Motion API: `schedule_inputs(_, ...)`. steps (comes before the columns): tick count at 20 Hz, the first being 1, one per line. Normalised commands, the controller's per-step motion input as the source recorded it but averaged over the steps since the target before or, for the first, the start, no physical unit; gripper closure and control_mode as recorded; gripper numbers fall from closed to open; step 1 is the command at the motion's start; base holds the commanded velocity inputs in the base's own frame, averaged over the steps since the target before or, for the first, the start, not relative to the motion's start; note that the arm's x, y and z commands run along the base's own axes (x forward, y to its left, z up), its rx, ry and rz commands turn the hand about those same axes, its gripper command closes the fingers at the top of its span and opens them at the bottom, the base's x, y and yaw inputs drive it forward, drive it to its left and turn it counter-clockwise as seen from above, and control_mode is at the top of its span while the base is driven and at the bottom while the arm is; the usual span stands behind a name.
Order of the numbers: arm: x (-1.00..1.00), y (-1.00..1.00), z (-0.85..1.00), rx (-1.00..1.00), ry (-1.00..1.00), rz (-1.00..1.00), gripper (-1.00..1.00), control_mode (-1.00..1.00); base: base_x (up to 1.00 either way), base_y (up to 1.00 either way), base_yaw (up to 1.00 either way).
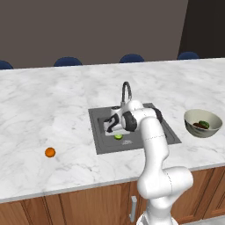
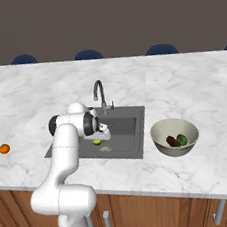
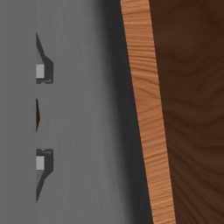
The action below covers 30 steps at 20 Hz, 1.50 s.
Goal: There is a mixed pile of frozen fruits and vegetables on the counter. Locate all the frozen vegetables and place the items in a bowl on the counter. Take all the frozen fruits and defrost them in a running sink.
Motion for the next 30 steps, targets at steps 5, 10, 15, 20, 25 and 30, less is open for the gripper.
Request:
schedule_inputs(5, 0.19, 0.01, -0.15, 0.0, 0.1, -0.01, -1.0, -1.0, 0.0, 0.0, 0.0)
schedule_inputs(10, 0.0, 0.0, 0.0, 0.0, 0.01, 0.0, -1.0, -1.0, 0.0, 0.0, 0.0)
schedule_inputs(15, -0.19, 0.0, 0.64, 0.0, 0.0, 0.0, -1.0, -1.0, 0.0, 0.0, 0.0)
schedule_inputs(20, -0.34, 0.09, 0.58, 0.0, -0.02, 0.0, -1.0, -1.0, 0.0, 0.0, 0.0)
schedule_inputs(25, -0.12, 0.38, 0.27, -0.05, 0.0, 0.0, -1.0, -1.0, 0.0, 0.0, 0.0)
schedule_inputs(30, -0.19, 0.11, 0.67, -0.02, 0.0, 0.0, -1.0, -1.0, 0.0, 0.0, 0.0)
